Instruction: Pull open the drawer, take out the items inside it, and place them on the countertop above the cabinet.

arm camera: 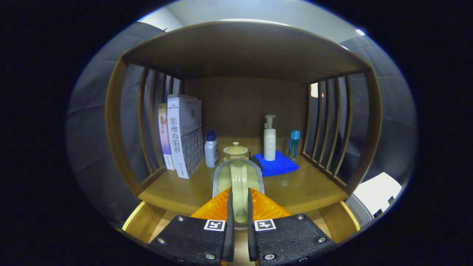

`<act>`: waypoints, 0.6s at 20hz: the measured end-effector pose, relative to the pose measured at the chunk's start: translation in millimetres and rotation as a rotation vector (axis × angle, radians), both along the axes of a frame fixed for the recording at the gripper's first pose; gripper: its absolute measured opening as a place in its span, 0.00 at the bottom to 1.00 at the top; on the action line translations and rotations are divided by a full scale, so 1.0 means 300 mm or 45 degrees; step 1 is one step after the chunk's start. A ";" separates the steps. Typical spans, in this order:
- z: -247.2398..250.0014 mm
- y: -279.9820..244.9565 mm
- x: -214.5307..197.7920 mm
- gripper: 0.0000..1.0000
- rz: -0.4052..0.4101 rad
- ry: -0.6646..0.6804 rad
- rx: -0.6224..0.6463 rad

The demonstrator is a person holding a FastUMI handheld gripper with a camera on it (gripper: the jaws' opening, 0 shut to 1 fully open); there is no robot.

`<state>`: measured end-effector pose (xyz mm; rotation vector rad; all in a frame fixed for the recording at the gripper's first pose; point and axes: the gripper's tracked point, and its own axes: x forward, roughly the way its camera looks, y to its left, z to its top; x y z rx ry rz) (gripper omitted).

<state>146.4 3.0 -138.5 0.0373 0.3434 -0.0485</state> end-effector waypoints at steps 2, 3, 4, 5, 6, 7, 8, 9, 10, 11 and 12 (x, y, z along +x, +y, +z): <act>-0.018 -0.022 0.059 0.15 -0.004 0.001 -0.029; -0.031 -0.032 0.087 0.14 -0.010 0.008 -0.035; -0.042 -0.038 0.110 0.14 -0.012 0.022 -0.029; -0.057 -0.038 0.132 0.15 -0.007 0.041 -0.013; -0.069 -0.037 0.149 0.16 -0.004 0.057 0.004; -0.077 -0.045 0.167 0.17 -0.005 0.063 0.007; -0.089 -0.052 0.185 0.17 -0.008 0.066 -0.003; -0.108 -0.043 0.201 0.17 0.011 0.073 -0.013; -0.139 -0.027 0.208 0.18 0.037 0.103 -0.023; -0.146 -0.026 0.217 0.19 0.042 0.102 -0.053; -0.131 -0.025 0.237 0.19 0.050 0.075 -0.063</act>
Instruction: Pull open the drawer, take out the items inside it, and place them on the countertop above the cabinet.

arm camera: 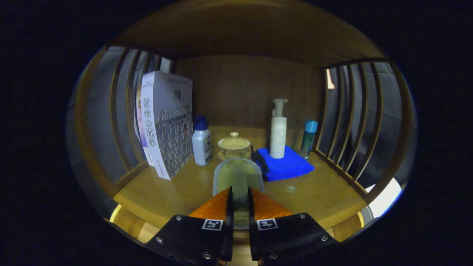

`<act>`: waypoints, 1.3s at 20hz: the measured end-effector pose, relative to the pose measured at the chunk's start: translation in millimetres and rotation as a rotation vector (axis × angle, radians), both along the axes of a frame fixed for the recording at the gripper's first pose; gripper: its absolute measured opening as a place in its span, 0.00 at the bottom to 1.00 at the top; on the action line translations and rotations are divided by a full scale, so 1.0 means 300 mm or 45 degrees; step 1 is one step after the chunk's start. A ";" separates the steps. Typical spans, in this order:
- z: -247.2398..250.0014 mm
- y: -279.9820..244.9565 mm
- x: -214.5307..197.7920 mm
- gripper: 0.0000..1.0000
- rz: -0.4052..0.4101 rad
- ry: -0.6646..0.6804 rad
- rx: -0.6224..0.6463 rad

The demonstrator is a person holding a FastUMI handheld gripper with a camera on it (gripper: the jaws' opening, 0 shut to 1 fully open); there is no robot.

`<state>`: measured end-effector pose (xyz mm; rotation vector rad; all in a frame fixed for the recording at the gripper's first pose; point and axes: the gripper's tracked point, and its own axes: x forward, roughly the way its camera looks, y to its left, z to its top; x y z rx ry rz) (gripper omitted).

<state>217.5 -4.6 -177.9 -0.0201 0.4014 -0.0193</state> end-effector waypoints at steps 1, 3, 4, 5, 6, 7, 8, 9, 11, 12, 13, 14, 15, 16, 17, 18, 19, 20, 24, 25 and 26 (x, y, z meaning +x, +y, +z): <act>-0.004 0.005 0.005 0.19 0.003 -0.004 0.006; -0.015 0.000 0.009 0.20 -0.007 0.010 0.018; -0.012 -0.003 0.018 0.21 -0.010 0.000 0.019; -0.012 0.001 0.019 0.22 -0.003 -0.002 0.022; -0.013 0.002 0.025 0.22 0.006 -0.012 0.018; -0.014 -0.001 0.035 0.23 0.010 -0.017 0.014; -0.017 -0.003 0.038 0.24 0.011 -0.018 0.015; -0.021 -0.004 0.038 0.24 0.013 -0.017 0.017; 0.005 0.011 0.038 0.28 0.046 -0.062 0.043; 0.037 0.012 0.033 0.34 0.047 -0.124 0.059; 0.079 0.009 0.016 0.46 0.050 -0.192 0.072; 0.133 0.005 -0.014 0.59 0.052 -0.277 0.081; 0.171 0.004 -0.049 0.71 0.058 -0.334 0.097; 0.213 0.010 -0.098 0.83 0.073 -0.386 0.121; 0.250 0.010 -0.158 0.95 0.079 -0.425 0.154; 0.289 0.007 -0.215 0.95 0.073 -0.464 0.188; 0.329 -0.003 -0.268 0.95 0.057 -0.510 0.221; 0.354 -0.015 -0.320 0.95 0.038 -0.541 0.255; 0.374 -0.026 -0.540 0.94 0.098 -0.591 0.207; 0.345 -0.050 -0.578 0.94 0.063 -0.565 0.150; 0.315 -0.048 -0.617 0.94 0.037 -0.539 0.131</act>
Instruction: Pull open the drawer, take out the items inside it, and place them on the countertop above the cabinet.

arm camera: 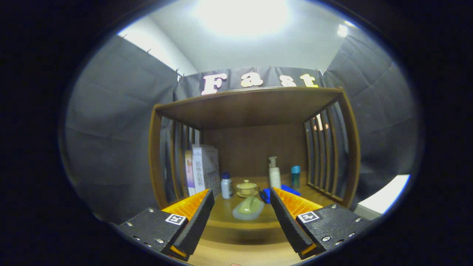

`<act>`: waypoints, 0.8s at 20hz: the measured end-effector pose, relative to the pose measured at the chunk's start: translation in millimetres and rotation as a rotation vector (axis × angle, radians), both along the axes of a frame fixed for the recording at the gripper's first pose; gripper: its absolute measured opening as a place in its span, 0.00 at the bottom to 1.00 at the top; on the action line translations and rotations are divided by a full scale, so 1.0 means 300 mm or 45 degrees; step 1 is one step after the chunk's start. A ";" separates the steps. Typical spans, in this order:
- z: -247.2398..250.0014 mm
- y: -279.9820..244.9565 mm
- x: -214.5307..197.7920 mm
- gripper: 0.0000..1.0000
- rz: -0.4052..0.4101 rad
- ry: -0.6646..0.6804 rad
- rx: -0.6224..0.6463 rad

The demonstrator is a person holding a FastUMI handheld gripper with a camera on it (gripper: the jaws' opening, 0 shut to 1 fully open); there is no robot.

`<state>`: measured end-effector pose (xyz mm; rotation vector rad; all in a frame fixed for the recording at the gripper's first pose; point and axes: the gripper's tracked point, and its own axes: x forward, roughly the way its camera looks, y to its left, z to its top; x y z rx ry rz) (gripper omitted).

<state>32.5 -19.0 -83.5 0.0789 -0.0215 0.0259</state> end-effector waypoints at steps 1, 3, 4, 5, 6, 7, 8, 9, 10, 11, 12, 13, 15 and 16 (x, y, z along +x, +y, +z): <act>-0.026 0.029 -0.032 0.94 0.010 0.017 0.004; -0.076 0.093 -0.093 0.95 0.062 0.033 0.025; -0.105 0.120 -0.122 0.95 0.089 0.047 0.015; -0.136 0.136 -0.149 0.95 0.105 0.064 -0.008; -0.166 0.150 -0.169 0.95 0.120 0.078 -0.044; -0.196 0.157 -0.187 0.95 0.119 0.094 -0.085; -0.227 0.156 -0.205 0.95 0.111 0.112 -0.126; -0.256 0.159 -0.221 0.95 0.100 0.128 -0.157; -0.287 0.166 -0.239 0.95 0.095 0.150 -0.175; -0.319 0.177 -0.258 0.95 0.097 0.174 -0.182; -0.346 0.186 -0.282 0.95 0.096 0.199 -0.190; -0.374 0.192 -0.310 0.95 0.091 0.227 -0.211; -0.421 0.187 -0.365 0.95 0.048 0.272 -0.262; -0.435 0.198 -0.392 0.95 0.041 0.280 -0.260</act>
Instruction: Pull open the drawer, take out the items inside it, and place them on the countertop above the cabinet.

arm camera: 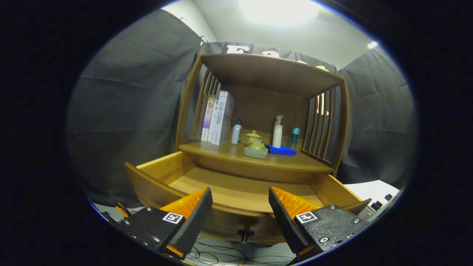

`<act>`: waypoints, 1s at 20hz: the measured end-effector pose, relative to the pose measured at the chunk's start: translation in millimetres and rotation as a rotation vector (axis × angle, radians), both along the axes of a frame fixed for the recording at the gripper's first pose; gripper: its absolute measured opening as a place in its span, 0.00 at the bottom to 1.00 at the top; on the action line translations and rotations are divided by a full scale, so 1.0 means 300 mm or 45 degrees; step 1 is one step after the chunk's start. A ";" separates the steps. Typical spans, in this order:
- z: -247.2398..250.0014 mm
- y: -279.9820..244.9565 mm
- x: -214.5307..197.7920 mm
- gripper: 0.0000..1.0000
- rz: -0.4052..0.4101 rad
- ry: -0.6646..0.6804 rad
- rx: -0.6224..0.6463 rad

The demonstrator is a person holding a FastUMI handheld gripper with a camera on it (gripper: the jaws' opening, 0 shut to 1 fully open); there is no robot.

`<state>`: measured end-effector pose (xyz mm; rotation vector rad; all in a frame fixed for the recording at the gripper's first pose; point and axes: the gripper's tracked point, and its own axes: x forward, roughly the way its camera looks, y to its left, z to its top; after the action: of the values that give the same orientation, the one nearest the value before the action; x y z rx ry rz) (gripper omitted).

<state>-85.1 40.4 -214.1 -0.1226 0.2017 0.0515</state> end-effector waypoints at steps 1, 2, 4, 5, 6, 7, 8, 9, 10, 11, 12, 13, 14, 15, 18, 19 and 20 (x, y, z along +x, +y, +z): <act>-0.022 0.011 -0.029 0.95 -0.010 0.021 0.010; -0.047 0.018 -0.053 0.95 -0.017 0.049 0.028; -0.087 0.018 -0.095 0.95 -0.039 0.089 0.052; -0.103 0.013 -0.101 0.95 -0.051 0.099 0.059; -0.120 0.008 -0.105 0.95 -0.057 0.112 0.066; -0.140 0.002 -0.103 0.95 -0.066 0.127 0.076; -0.155 -0.008 -0.095 0.95 -0.078 0.139 0.089; -0.166 -0.015 -0.082 0.95 -0.089 0.149 0.097; -0.177 -0.019 -0.063 0.95 -0.098 0.163 0.100; -0.197 -0.026 -0.052 0.95 -0.106 0.185 0.095; -0.214 -0.042 -0.050 0.95 -0.136 0.218 0.085; -0.223 -0.061 -0.052 0.95 -0.162 0.231 0.092; -0.221 -0.057 -0.049 0.95 -0.172 0.235 0.119; -0.219 -0.058 -0.046 0.95 -0.176 0.234 0.144; -0.206 -0.068 -0.042 0.95 -0.186 0.220 0.232; -0.205 -0.070 -0.037 0.95 -0.189 0.219 0.250; -0.207 -0.073 -0.026 0.94 -0.188 0.223 0.252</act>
<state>-93.0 18.5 -276.2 0.0950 0.3786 -0.0648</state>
